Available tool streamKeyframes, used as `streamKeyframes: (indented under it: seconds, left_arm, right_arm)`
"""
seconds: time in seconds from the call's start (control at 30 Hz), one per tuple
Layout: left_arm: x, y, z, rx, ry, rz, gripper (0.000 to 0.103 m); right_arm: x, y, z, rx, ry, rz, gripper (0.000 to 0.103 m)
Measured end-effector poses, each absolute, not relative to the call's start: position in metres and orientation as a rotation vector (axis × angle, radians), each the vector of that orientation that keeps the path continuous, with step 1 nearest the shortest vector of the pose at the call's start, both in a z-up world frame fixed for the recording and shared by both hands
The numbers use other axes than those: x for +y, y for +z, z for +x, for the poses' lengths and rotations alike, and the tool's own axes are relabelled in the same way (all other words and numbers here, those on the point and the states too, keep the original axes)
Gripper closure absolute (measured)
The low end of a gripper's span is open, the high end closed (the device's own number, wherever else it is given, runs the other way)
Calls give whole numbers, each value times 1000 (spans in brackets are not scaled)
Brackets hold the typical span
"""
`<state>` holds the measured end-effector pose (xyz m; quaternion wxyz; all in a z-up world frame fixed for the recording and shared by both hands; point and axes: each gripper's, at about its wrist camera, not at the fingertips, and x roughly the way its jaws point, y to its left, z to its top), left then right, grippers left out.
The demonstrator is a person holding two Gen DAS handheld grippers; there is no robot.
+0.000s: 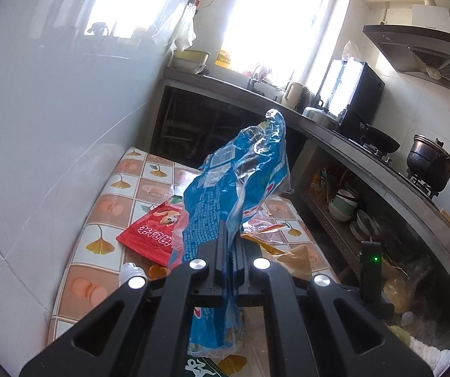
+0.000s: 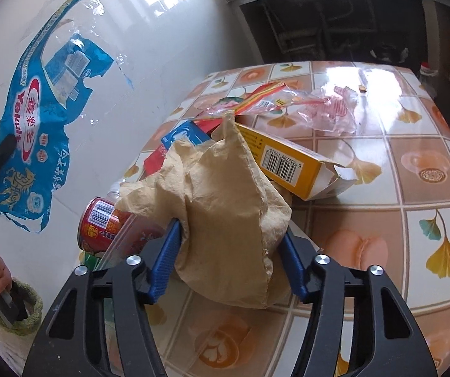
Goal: Collect trash
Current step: 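Grasp the brown paper with the right tool while the left tool holds the blue bag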
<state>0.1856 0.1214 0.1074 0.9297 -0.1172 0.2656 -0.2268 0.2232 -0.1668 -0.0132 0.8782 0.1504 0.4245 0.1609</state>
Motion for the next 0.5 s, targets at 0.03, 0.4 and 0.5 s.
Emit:
streamKeyframes:
  seconds: [0.03,0.4,0.5]
  left_arm:
    - [122,107,186,544,-465,-245,101]
    - [128,105,185,536,-460,-274,101]
    - [130,106,183,533,-456,-280,101]
  right_arm:
    - [-166,-13,223,888,332,303,62]
    - [-167,11,210,812,313,222,99]
    - [-171,24,204,777,343,242,100]
